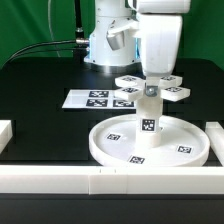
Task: Assemble round table
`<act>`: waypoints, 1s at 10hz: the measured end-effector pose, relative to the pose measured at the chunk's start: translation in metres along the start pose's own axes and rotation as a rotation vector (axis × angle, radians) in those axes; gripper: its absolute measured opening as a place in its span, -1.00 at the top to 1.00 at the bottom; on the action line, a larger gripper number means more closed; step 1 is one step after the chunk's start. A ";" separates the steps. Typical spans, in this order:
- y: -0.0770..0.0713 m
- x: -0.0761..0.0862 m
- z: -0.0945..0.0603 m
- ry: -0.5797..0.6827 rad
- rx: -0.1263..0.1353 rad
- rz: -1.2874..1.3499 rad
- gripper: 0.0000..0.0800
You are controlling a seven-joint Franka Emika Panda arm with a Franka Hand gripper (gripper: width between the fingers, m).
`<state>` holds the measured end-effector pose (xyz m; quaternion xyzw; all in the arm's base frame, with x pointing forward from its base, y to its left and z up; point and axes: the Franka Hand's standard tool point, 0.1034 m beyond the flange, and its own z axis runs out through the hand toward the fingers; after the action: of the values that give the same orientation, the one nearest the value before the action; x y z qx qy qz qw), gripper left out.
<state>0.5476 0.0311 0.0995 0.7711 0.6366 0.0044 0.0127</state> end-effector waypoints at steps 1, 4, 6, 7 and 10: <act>0.000 -0.001 0.000 0.001 0.002 0.121 -0.10; 0.000 -0.001 0.000 0.006 0.013 0.431 -0.11; 0.000 -0.001 0.000 0.010 0.024 0.620 -0.11; 0.000 -0.001 0.000 0.009 0.024 0.702 -0.11; -0.001 -0.002 0.000 0.020 0.040 0.954 -0.11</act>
Offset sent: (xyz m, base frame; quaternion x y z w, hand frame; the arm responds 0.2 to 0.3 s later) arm -0.0033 0.0018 -0.0127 0.0660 -0.0177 0.2129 0.9747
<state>0.5467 0.0297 0.0990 0.9773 0.2117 0.0048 -0.0117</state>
